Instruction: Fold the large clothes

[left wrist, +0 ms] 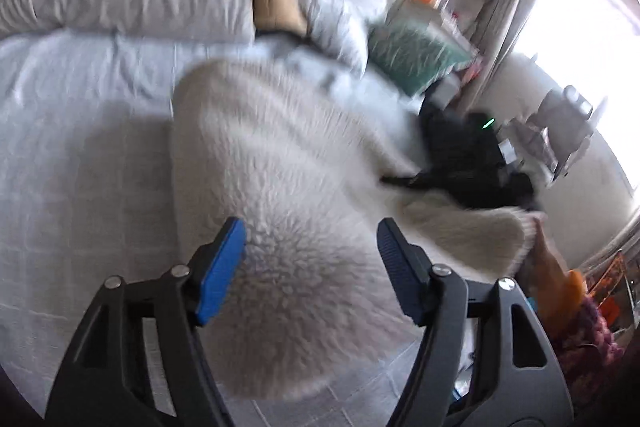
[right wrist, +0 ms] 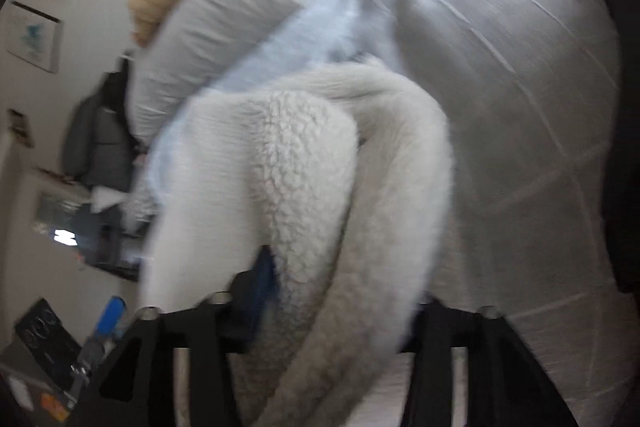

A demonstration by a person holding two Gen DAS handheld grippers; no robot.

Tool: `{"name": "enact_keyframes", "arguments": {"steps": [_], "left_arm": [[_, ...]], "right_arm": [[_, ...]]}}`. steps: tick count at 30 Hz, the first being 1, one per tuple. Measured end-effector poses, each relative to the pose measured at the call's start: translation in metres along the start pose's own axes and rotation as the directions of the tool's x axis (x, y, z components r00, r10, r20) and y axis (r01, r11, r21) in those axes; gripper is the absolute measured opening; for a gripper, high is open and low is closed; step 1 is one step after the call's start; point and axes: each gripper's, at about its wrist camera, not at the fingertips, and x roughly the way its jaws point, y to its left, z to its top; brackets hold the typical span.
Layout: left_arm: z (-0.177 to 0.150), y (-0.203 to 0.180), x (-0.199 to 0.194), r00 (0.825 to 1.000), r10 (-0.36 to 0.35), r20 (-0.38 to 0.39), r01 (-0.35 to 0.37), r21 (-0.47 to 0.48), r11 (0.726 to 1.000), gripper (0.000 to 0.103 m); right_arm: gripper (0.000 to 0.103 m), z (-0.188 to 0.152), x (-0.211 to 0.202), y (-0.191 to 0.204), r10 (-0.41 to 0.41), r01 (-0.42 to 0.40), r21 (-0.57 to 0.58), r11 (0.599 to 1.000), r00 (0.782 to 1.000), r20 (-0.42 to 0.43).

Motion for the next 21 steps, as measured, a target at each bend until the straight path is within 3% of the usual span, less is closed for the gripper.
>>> {"name": "enact_keyframes", "arguments": {"steps": [1, 3, 8, 9, 11, 12, 17, 19, 21], "left_arm": [[-0.002, -0.003, 0.008, 0.999, 0.033, 0.006, -0.033, 0.030, 0.999, 0.069], [-0.003, -0.011, 0.017, 0.997, 0.072, 0.001, -0.071, 0.083, 0.994, 0.069], [-0.002, -0.011, 0.023, 0.999, 0.046, -0.004, -0.045, 0.068, 0.997, 0.069], [-0.003, -0.011, 0.025, 0.999, 0.043, -0.002, -0.043, 0.064, 0.997, 0.069], [-0.004, -0.013, 0.028, 0.998, 0.058, 0.009, -0.059, 0.065, 0.996, 0.069], [-0.005, -0.015, 0.030, 0.998, 0.066, 0.013, -0.067, 0.064, 0.996, 0.069], [-0.011, -0.032, 0.045, 0.993, 0.107, 0.046, -0.110, 0.072, 0.991, 0.069], [-0.015, -0.048, 0.052, 0.987, 0.148, 0.066, -0.156, 0.140, 0.978, 0.069], [-0.015, -0.055, 0.056, 0.983, 0.169, 0.077, -0.179, 0.164, 0.970, 0.069]], "right_arm": [[0.071, -0.001, 0.001, -0.003, -0.025, 0.025, -0.005, 1.000, 1.000, 0.001], [0.071, -0.001, -0.009, -0.004, -0.022, 0.022, -0.005, 1.000, 1.000, 0.022], [0.071, 0.013, -0.030, -0.017, 0.077, -0.088, 0.080, 0.993, 0.988, 0.137], [0.068, 0.017, -0.026, -0.020, 0.084, -0.099, 0.103, 0.990, 0.987, 0.140], [0.038, 0.023, -0.015, -0.019, 0.066, -0.085, 0.132, 0.988, 0.987, 0.144], [0.037, 0.025, -0.015, -0.012, 0.054, -0.074, 0.130, 0.989, 0.987, 0.151], [0.039, 0.028, -0.069, 0.033, 0.044, -0.059, 0.044, 0.997, 0.952, 0.303], [0.053, 0.024, -0.082, 0.040, 0.081, -0.093, 0.024, 0.995, 0.949, 0.306], [0.058, 0.017, -0.085, 0.047, 0.102, -0.109, 0.014, 0.994, 0.963, 0.249]]}}
